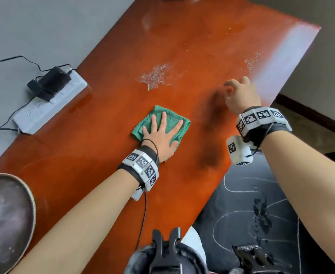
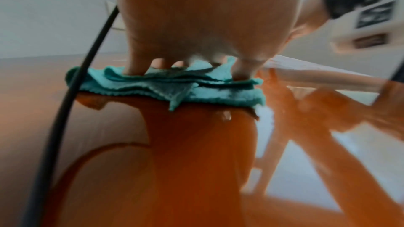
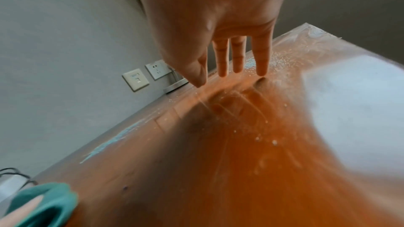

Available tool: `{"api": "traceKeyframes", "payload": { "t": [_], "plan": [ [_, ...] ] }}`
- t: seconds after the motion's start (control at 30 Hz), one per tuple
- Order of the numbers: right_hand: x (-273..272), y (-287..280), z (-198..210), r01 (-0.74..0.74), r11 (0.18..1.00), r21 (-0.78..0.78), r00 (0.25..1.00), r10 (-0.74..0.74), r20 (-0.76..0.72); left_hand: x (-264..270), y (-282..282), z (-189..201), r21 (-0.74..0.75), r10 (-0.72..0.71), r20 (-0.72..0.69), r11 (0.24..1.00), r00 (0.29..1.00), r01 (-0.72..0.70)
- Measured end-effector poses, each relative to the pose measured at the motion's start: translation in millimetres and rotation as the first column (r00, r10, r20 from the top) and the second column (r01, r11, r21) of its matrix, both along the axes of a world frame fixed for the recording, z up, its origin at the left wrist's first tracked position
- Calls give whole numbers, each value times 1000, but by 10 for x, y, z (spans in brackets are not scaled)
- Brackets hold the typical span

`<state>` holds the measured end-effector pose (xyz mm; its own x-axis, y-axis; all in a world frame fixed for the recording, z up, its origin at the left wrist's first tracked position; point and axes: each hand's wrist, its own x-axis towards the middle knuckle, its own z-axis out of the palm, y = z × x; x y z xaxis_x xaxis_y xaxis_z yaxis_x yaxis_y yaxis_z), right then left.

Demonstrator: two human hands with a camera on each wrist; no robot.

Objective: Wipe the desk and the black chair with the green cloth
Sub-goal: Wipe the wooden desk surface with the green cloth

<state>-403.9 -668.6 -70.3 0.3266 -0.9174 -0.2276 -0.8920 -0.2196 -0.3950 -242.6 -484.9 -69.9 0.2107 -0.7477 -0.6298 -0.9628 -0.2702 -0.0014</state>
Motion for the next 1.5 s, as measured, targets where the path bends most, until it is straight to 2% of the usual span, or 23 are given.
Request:
{"api": "traceKeyframes", "payload": {
  "t": [0.1, 0.23, 0.37, 0.53, 0.77, 0.97, 1.13, 1.27, 1.33, 1.5],
  "plan": [
    [12, -121, -81, -30, 998, -50, 1000, 30, -1, -23, 36, -34, -31, -166, 17, 986, 986, 166],
    [-40, -296, -115, -76, 997, 9, 992, 77, -98, -83, -85, -65, -52, -333, -6, 942, 943, 332],
    [-74, -322, -147, -48, 990, 132, 982, 71, -175, -188, -211, -93, -81, -416, -30, 907, 909, 412],
    [-63, -246, -158, -41, 992, 117, 976, 65, -210, -183, -400, -105, -115, -488, -41, 869, 872, 481],
    [-65, -315, -71, -69, 979, 191, 947, 124, -295, -121, -1257, -101, -165, -274, -66, 951, 959, 261],
    [-34, -336, -15, -43, 961, 274, 931, 138, -339, -88, -1477, -71, -143, -253, -53, 959, 966, 243],
    [2, -360, 102, -101, 962, 255, 906, 195, -375, 80, -1052, -51, -119, -314, -58, 945, 948, 306],
    [93, -259, 67, -80, 986, 144, 936, 124, -329, 311, -395, -95, -123, -348, -16, 931, 937, 344],
    [196, -121, 52, -56, 994, 97, 968, 78, -238, 461, -105, -88, -110, -319, -23, 943, 947, 315],
    [677, 220, 59, -154, 967, 204, 977, 179, -112, 876, 396, -48, -63, -104, -40, 993, 994, 102]
  ]
}}
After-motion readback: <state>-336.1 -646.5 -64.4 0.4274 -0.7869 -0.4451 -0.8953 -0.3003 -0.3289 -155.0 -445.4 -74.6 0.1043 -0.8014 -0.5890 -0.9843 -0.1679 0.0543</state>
